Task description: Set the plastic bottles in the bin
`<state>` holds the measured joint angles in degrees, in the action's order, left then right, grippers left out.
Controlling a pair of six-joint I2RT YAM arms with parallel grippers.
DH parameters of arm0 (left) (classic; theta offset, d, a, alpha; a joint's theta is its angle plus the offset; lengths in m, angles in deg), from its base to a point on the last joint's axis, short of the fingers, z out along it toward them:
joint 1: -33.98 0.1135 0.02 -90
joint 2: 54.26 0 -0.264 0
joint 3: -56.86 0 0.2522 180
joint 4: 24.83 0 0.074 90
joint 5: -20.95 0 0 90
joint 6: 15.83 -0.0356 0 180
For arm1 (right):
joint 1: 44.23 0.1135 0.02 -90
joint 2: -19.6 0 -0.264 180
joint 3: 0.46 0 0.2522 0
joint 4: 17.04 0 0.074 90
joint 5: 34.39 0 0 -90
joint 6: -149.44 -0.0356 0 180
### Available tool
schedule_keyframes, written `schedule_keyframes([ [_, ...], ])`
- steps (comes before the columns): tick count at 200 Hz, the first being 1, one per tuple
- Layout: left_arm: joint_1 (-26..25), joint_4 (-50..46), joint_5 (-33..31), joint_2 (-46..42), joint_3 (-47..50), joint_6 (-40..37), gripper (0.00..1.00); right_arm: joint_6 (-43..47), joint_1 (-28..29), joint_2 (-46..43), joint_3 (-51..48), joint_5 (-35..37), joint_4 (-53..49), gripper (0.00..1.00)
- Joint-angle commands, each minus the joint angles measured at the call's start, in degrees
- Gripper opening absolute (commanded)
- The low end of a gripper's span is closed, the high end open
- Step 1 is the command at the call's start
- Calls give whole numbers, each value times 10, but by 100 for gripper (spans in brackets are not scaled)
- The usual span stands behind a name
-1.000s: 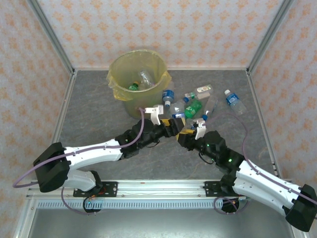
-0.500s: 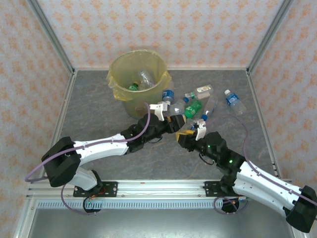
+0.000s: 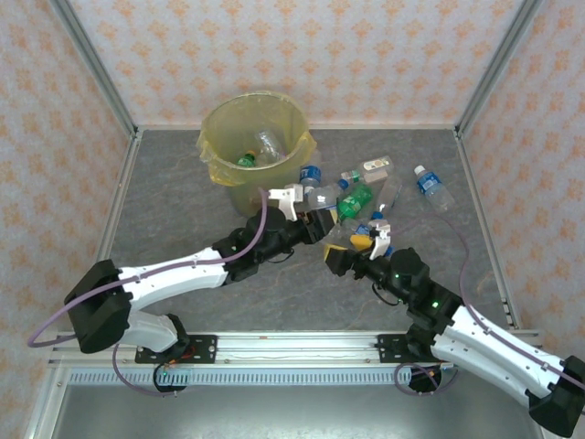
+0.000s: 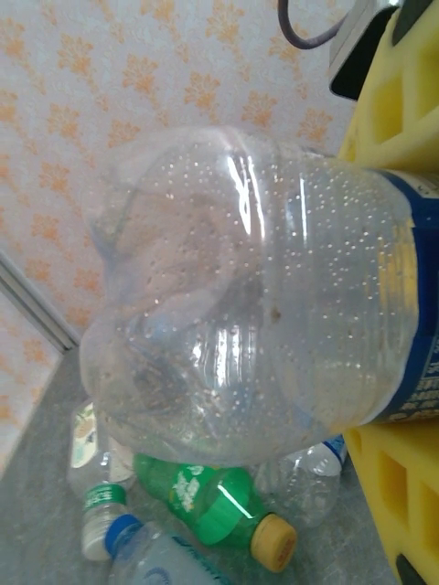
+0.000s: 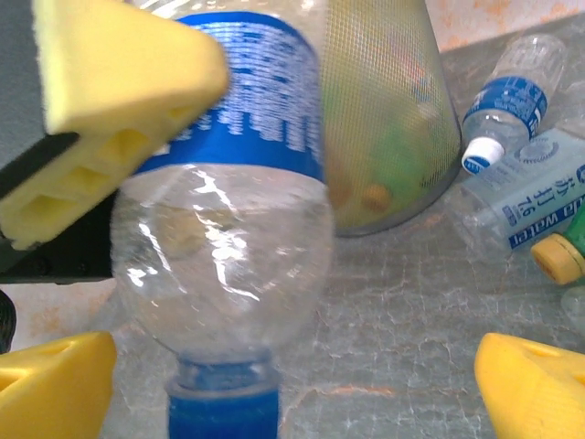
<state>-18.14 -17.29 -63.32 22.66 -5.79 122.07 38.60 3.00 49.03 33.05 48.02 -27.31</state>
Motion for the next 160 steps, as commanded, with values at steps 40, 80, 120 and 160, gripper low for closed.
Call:
schedule_keyframes([
  [40,19,-137,-74,-85,-105,-89,53,-23,4,-17,7,14,-8,100],
  [80,90,-221,-95,-110,-173,-115,54,-38,4,-17,8,1,-3,99],
  [120,182,-255,-93,-112,-210,-115,55,-36,5,-17,35,5,-11,100],
  [160,269,-263,-85,-78,-250,-87,54,-38,4,-11,59,13,-15,100],
])
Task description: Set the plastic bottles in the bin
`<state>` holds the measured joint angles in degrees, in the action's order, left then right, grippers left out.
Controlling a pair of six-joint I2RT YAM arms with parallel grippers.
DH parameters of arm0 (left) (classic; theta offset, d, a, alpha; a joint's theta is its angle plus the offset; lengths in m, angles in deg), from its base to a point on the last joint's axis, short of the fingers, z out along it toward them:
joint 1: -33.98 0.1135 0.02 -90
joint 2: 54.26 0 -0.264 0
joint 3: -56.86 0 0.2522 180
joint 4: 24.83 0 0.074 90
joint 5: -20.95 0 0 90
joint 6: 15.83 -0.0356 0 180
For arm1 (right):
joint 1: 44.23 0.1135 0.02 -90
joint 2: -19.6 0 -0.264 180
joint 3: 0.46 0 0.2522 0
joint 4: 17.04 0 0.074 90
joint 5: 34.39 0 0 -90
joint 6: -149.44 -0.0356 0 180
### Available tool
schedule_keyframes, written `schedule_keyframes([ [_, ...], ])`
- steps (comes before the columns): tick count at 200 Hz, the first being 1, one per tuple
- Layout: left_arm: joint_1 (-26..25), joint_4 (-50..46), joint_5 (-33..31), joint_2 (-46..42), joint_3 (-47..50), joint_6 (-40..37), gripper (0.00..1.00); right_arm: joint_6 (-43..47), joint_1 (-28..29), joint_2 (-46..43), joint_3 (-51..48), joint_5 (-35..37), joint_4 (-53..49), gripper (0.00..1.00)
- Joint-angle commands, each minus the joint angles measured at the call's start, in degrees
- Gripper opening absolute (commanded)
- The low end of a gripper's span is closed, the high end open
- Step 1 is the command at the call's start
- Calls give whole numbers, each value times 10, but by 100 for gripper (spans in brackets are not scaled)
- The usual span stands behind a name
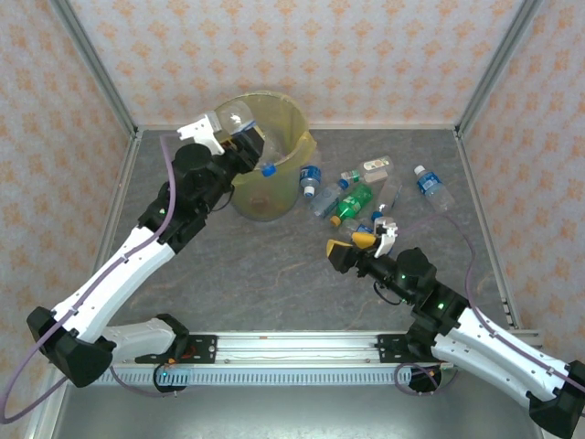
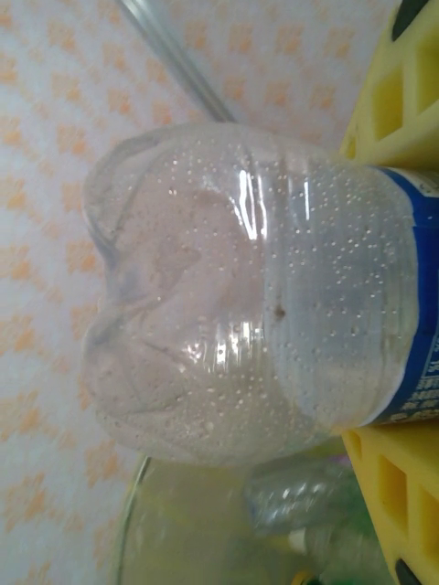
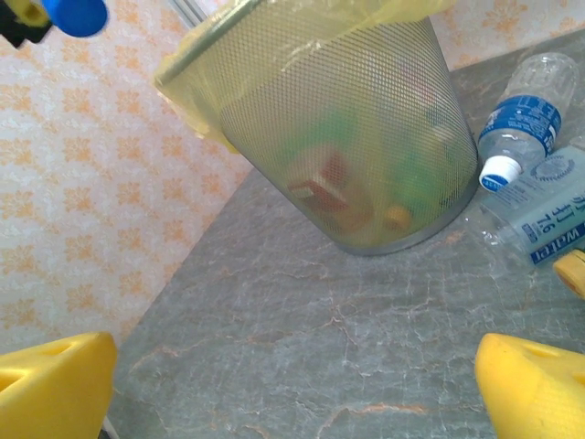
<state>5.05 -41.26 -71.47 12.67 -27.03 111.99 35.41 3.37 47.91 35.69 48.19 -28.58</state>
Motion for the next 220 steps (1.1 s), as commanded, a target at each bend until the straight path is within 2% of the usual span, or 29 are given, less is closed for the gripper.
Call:
schedule_keyframes([
  [1,40,-24,-3,23,-39,15,54,-6,0,0,33,11,-2,100],
  [22,74,-41,7,61,-69,28,55,-7,1,2,43,13,-10,100],
  [45,82,-66,19,102,-100,29,58,-9,0,1,48,16,-19,100],
  [66,82,-73,37,116,-103,32,75,-9,1,1,50,18,-24,100],
  [102,82,-85,29,96,-92,33,91,-9,1,1,50,24,-28,100],
  [142,82,-98,35,63,-81,28,92,-19,1,7,44,38,-22,100],
  [184,79,-80,56,7,-14,30,93,-36,1,31,47,75,-27,100],
  [194,72,-74,59,-8,5,26,99,-43,0,41,51,93,-33,100],
  [220,30,-65,41,-43,49,3,99,-60,1,91,71,130,-50,100],
])
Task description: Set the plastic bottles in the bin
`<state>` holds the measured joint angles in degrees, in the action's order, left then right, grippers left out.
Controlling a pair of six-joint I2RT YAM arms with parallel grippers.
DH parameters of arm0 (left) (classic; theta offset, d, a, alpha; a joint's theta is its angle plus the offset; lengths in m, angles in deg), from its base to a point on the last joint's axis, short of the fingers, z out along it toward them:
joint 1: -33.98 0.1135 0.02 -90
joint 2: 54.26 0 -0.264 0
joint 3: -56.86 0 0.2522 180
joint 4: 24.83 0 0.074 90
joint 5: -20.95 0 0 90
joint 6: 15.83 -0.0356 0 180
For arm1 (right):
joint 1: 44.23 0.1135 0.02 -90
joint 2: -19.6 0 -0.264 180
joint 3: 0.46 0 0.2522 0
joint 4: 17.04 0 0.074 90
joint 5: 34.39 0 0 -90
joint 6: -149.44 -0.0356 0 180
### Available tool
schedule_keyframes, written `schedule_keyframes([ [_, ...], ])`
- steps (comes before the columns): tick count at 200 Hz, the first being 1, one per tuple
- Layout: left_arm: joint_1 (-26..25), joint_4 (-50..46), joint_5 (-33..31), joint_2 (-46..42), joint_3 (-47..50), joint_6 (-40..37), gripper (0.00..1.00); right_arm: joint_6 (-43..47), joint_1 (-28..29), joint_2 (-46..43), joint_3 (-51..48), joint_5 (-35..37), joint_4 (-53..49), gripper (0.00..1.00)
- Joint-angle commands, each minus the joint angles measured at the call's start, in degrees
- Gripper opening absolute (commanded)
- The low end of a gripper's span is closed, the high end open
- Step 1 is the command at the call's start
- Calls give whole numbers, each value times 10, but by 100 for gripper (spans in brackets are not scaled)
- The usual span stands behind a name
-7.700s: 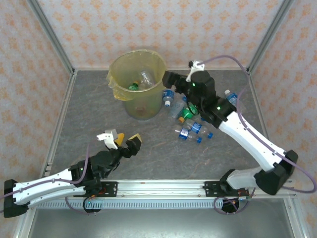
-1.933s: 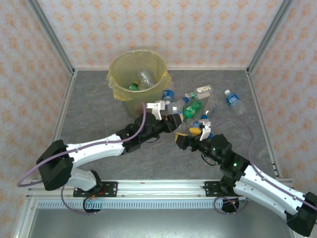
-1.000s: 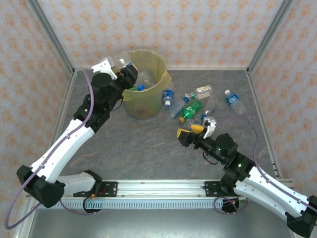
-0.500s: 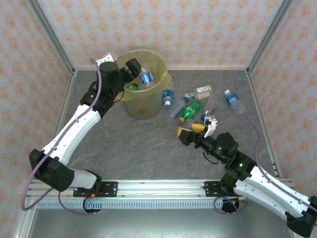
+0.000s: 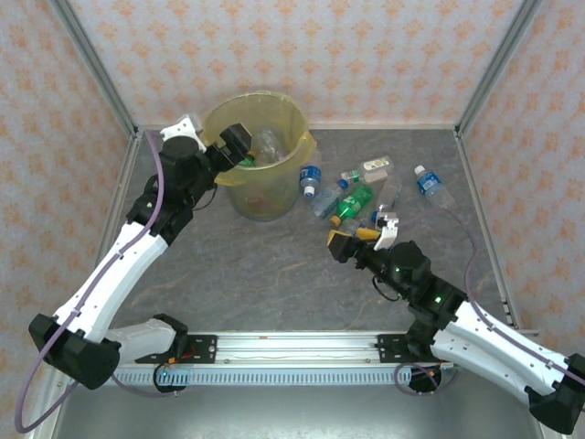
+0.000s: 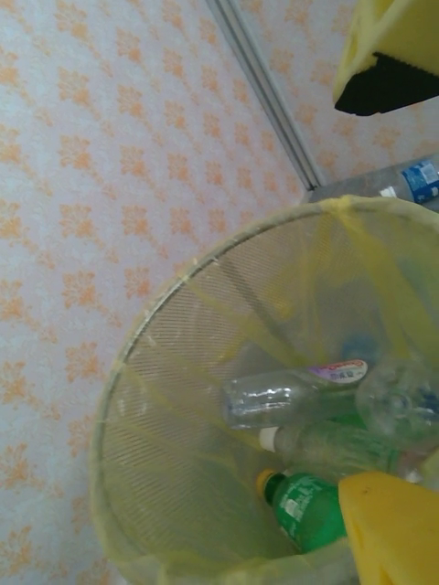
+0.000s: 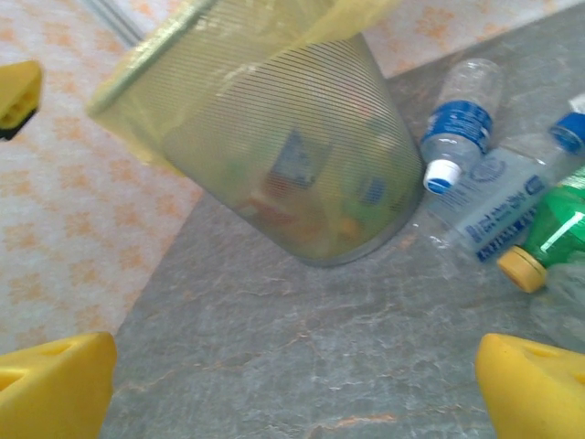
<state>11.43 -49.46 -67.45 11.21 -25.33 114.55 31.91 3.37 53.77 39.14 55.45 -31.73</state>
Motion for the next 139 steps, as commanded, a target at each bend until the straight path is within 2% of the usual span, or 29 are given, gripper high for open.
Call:
schedule_keyframes([
  [1,-36,17,-1,-29,33,-23,99,-26,1,35,38,60,-20,100],
  [48,-114,47,-31,-81,130,-24,99,-43,-4,127,87,154,-63,100],
  [77,-156,74,-42,-118,191,-20,99,-41,-49,147,92,126,-59,100],
  [104,-192,101,-63,-156,248,-9,99,-38,-126,167,85,73,-55,100],
  [139,-214,134,-76,-189,310,11,99,-37,-189,195,70,19,-32,100],
])
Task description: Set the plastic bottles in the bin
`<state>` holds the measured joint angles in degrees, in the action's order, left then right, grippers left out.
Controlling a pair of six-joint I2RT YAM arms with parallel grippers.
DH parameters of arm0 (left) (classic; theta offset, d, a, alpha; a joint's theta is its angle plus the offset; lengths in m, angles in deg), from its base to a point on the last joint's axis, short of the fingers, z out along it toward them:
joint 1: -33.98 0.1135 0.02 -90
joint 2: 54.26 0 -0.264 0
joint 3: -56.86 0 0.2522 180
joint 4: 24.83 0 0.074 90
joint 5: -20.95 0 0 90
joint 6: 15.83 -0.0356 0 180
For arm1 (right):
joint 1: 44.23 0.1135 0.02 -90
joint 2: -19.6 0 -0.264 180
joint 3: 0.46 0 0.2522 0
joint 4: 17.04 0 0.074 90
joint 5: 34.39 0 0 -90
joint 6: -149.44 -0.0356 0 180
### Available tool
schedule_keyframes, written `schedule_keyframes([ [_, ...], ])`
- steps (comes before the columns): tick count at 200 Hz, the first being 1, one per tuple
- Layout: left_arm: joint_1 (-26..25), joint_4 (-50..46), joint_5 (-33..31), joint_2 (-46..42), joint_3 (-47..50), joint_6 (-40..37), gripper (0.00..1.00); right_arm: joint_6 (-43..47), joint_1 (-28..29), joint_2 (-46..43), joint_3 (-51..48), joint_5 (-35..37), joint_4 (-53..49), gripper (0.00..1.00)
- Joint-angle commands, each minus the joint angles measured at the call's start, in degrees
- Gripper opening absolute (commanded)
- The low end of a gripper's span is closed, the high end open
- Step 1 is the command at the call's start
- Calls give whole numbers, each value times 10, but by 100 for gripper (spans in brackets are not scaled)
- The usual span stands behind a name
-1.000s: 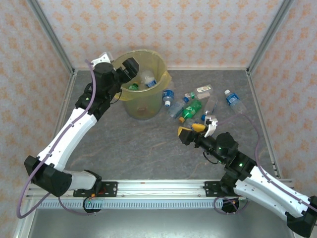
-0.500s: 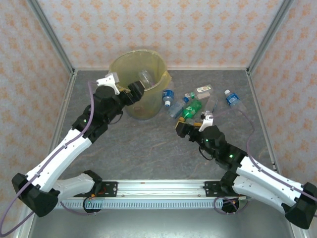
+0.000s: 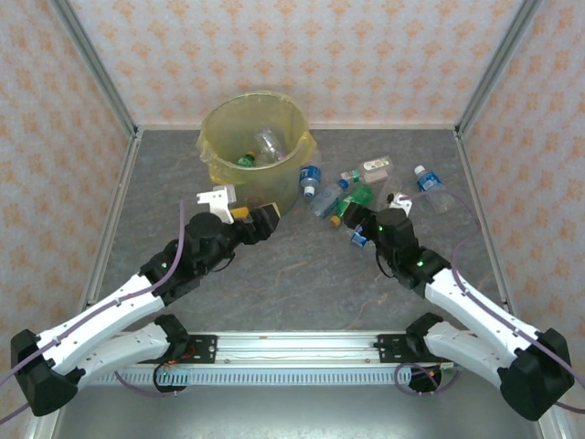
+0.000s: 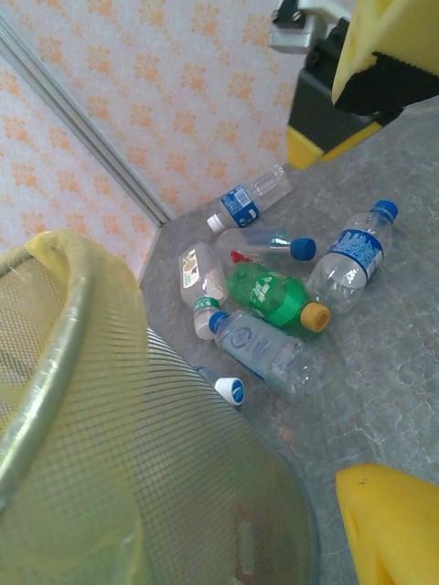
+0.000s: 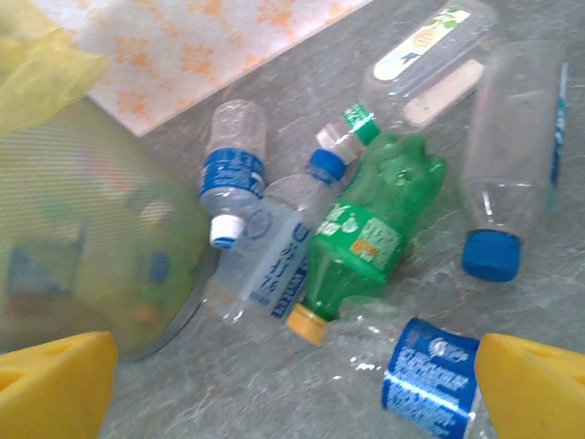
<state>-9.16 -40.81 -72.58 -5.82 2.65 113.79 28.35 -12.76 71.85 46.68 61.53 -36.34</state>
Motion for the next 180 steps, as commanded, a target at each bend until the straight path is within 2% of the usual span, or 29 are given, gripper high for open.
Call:
schedule_keyframes([
  [1,-9,49,-25,-20,32,18,99,-2,-30,15,-6,-43,15,100],
  [76,-13,62,-26,-39,78,36,99,-9,-135,107,-30,-159,57,100],
  [117,-13,55,-35,-48,83,33,99,15,-142,133,-27,-159,48,100],
  [180,-13,80,-34,-38,93,35,99,37,-142,117,-51,-232,46,100],
])
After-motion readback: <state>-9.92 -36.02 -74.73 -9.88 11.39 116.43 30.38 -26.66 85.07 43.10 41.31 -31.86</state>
